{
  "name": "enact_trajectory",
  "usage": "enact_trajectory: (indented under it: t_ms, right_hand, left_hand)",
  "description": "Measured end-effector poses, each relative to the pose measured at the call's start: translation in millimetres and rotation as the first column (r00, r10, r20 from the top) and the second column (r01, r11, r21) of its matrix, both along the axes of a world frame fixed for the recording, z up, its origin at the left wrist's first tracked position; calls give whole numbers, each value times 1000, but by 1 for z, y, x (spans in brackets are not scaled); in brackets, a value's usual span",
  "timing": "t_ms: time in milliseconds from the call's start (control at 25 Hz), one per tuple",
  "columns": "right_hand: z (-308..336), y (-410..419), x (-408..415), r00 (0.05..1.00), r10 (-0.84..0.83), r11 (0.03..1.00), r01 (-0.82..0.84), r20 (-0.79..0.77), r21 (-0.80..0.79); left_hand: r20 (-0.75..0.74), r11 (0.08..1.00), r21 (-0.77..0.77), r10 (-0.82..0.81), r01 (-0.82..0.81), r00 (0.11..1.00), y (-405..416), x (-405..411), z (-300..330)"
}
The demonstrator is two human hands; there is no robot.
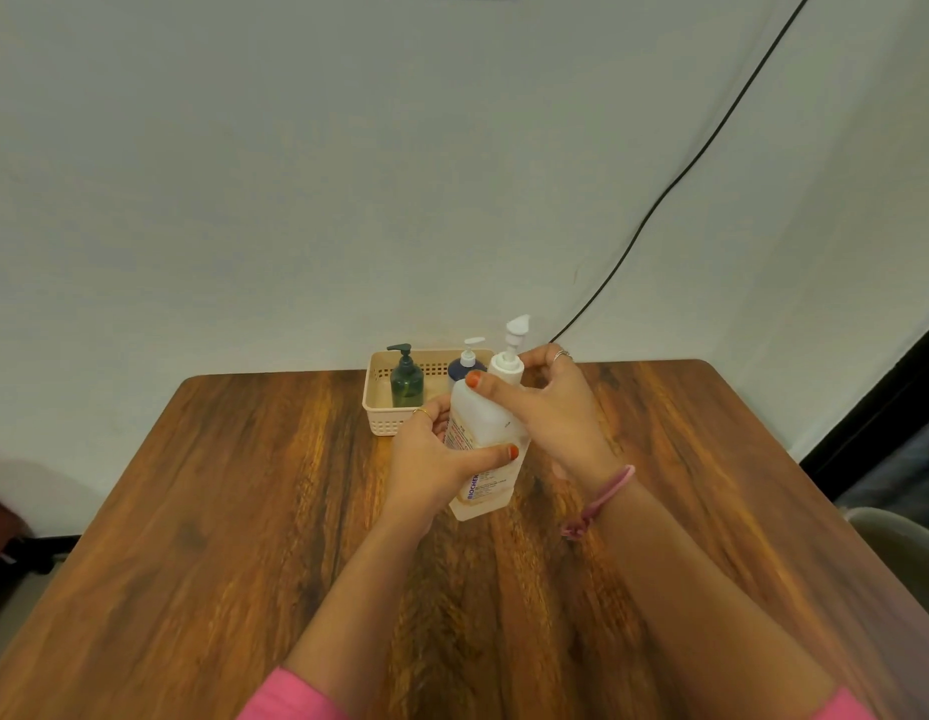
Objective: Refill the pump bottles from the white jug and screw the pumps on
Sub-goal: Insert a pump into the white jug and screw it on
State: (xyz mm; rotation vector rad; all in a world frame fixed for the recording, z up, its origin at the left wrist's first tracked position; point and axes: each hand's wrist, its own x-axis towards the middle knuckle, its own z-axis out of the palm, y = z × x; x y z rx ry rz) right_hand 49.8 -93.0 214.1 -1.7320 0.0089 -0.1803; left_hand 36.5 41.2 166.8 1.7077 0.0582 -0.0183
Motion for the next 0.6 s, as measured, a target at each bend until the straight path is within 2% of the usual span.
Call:
enact_trajectory:
  t_ms: [80, 160, 240, 320, 440, 520, 600]
  right_hand:
    - [-3, -2, 2, 1000, 4, 1000, -4, -25, -1]
    - [2, -14, 3, 975, 203, 977, -196, -90, 77]
    - [4, -25, 5, 932, 356, 930, -345, -70, 126]
    - [2, -23, 3, 955, 295, 950, -292, -17, 114]
    - [-4, -7, 1, 999, 49, 999, -49, 7, 17]
    - [-2, -8, 1, 996, 85, 995, -86, -28, -42]
    - [2, -19, 3, 960, 264, 965, -262, -92, 33]
  left_hand:
    - [-6, 1000, 3, -5, 5, 1000, -1, 0, -1]
    - [-21, 1000, -8, -8, 8, 1000, 1, 0, -1]
    - [-21, 1000, -19, -14, 14, 1000, 0, 1, 0]
    - [-7, 1000, -5, -15, 15, 1000, -1, 1, 0]
    - [0, 1000, 22, 1, -1, 1000, -3, 0, -2]
    - [-14, 1000, 12, 3, -3, 1000, -2, 0, -3]
    - [-35, 1000, -20, 5, -5, 999, 0, 2, -4]
